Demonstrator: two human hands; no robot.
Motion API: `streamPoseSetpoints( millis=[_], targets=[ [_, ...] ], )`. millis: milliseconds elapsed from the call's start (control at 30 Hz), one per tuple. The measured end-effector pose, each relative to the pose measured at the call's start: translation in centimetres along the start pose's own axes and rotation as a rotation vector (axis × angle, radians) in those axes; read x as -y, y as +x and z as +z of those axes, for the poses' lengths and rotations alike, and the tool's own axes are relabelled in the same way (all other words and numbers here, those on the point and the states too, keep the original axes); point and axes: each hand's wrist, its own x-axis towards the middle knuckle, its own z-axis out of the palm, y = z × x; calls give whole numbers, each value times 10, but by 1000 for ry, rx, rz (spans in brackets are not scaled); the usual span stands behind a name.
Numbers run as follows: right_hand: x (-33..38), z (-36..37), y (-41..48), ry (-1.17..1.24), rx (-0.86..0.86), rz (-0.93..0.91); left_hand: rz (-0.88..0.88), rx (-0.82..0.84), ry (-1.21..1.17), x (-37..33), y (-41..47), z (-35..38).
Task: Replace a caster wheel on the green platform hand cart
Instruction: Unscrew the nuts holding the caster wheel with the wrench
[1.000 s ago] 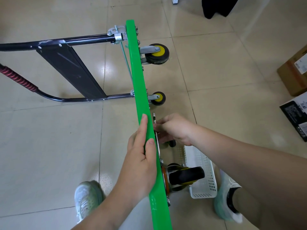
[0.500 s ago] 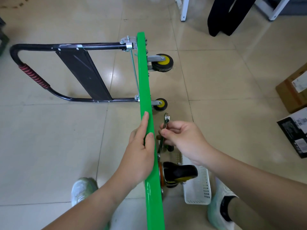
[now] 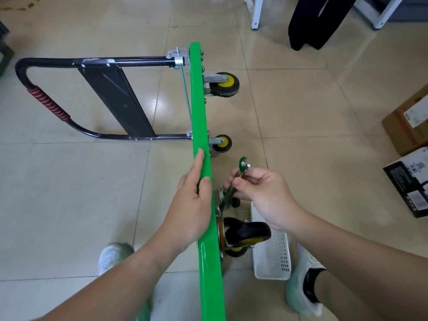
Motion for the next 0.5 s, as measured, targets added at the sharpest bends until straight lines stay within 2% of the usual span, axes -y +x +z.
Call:
streamPoseSetpoints(
  millis=[167, 500],
  targets=[
    [5, -17, 17, 114, -51, 56, -4, 3, 0, -3, -2, 0],
    [-4, -7, 57, -58, 21, 216, -11, 17, 0, -7, -5, -1]
  ],
)
